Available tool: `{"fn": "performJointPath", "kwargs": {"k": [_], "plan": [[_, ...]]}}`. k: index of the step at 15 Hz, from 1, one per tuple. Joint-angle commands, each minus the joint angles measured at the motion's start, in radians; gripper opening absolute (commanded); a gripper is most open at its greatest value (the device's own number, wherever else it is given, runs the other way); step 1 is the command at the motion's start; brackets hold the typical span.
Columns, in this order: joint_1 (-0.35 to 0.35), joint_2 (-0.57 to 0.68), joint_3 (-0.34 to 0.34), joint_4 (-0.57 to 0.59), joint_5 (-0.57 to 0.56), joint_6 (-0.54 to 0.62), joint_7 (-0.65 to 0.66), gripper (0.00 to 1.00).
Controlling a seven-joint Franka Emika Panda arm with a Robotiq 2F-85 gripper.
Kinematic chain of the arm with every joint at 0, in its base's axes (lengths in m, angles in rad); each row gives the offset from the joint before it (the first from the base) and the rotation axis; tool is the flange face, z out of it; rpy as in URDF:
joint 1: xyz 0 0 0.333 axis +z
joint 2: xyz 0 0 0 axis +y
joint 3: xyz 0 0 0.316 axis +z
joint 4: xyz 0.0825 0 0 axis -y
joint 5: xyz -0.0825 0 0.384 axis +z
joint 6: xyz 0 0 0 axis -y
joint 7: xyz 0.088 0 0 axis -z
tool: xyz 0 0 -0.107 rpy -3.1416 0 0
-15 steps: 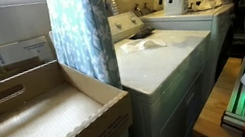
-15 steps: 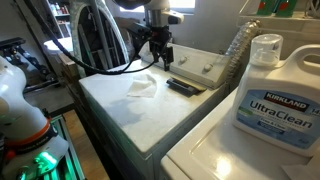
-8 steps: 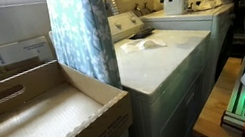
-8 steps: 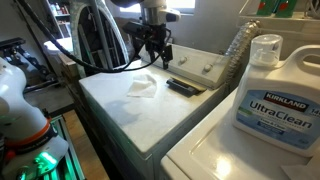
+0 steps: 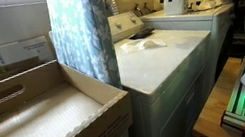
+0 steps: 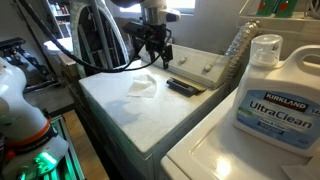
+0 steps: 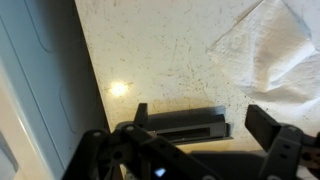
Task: Lift up the cream cover on the top right corner of the dryer and pull out the gray object from inside the compartment
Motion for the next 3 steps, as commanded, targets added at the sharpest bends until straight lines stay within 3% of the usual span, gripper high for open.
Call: {"fn": "performJointPath", "kwargs": {"k": [1,3], "plan": [[-0.003,0.001,0.003,0.002,0.001,-0.003,-0.001,1.0],[-0.003,0.001,0.003,0.003,0.001,-0.003,-0.001,1.0]]}}
